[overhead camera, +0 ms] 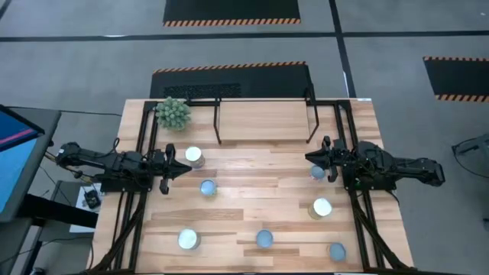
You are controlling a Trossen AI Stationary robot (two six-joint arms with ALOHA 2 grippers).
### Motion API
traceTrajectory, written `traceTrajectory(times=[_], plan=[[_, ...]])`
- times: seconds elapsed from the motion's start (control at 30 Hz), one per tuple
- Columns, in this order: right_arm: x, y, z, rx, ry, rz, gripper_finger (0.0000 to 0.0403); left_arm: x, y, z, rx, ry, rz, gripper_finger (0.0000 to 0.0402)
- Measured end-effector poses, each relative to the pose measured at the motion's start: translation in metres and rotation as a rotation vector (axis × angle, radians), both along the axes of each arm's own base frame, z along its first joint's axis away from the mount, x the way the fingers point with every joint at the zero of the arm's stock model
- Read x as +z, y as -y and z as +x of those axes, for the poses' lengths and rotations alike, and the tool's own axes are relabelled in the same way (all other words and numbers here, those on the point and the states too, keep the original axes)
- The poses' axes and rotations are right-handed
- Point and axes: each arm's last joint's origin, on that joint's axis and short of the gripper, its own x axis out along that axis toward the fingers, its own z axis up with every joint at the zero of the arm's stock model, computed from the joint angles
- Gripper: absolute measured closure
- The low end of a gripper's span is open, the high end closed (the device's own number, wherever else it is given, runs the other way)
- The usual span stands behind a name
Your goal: Pick and place cans onto a shelf
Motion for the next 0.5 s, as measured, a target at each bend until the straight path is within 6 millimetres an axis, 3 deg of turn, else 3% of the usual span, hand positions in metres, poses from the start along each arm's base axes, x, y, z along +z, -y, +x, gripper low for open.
traceTrajectory(times=[0.5], plan=[[-0.0001, 0.0, 0.0, 0.0, 0.0, 0.0, 0.0331, 0.0002, -0.0002, 0.0, 0.006, 0.003, -0.001, 0.0401]])
